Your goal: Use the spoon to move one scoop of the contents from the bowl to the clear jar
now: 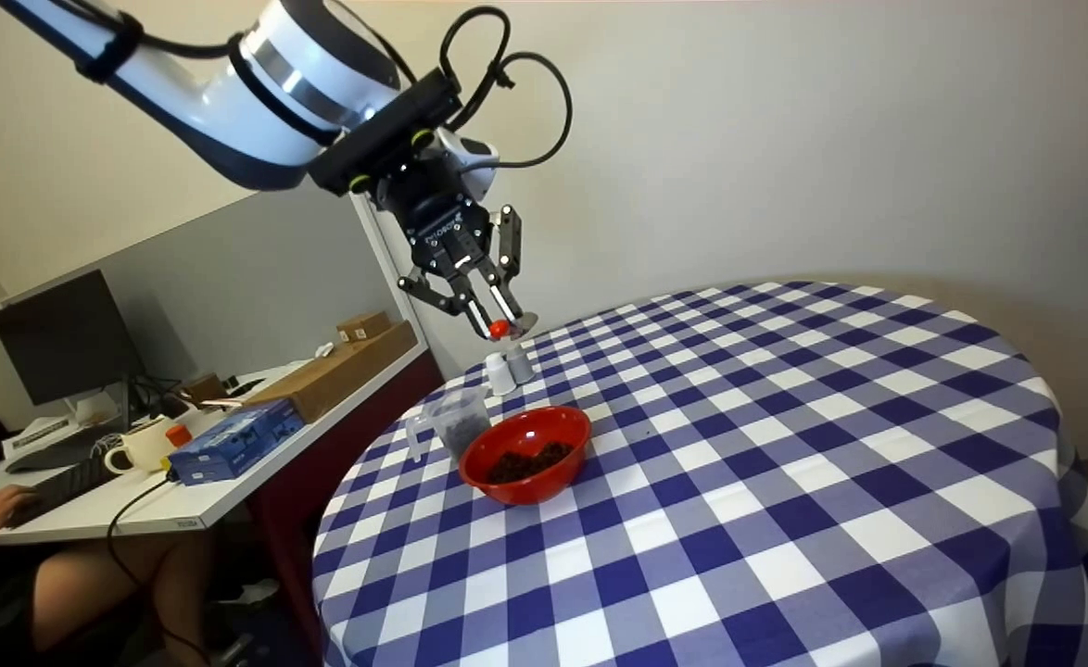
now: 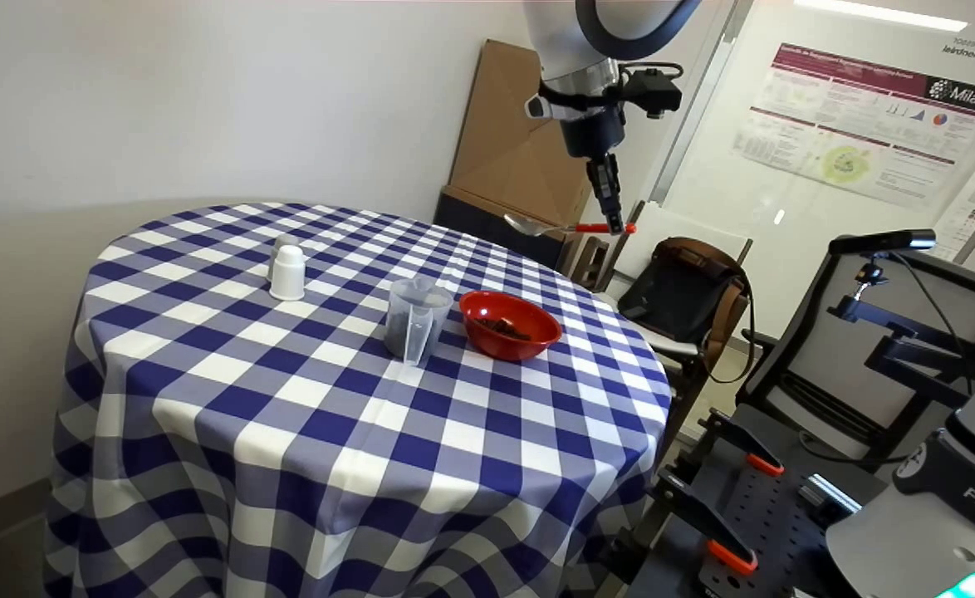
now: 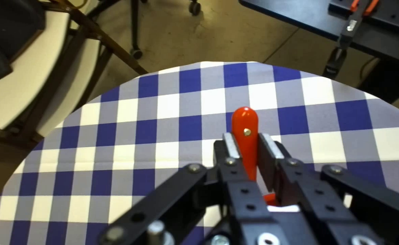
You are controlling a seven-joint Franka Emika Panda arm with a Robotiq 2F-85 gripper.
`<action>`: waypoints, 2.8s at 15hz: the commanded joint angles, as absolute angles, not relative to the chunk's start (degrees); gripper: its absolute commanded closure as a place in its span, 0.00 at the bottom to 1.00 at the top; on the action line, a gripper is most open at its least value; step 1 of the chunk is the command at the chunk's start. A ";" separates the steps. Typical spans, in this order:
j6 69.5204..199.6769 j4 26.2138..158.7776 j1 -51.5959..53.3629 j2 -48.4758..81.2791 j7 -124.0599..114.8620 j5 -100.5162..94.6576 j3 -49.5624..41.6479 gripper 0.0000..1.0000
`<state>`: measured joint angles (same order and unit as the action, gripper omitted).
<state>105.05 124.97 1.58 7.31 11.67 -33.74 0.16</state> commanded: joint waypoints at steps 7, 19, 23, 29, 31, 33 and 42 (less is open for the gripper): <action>102.87 127.85 4.96 10.87 2.07 -50.67 3.22 0.90; 96.53 126.09 7.75 20.67 1.39 -56.17 5.08 0.90; 95.27 126.05 8.31 23.70 -0.45 -60.86 5.29 0.90; 93.08 126.46 9.29 26.89 -2.32 -66.46 5.82 0.90; 92.44 126.63 9.68 27.86 -3.22 -68.34 6.07 0.90; 91.98 126.76 9.87 28.59 -3.62 -68.88 6.61 0.90; 91.12 127.01 10.62 30.64 -3.89 -67.60 9.10 0.90</action>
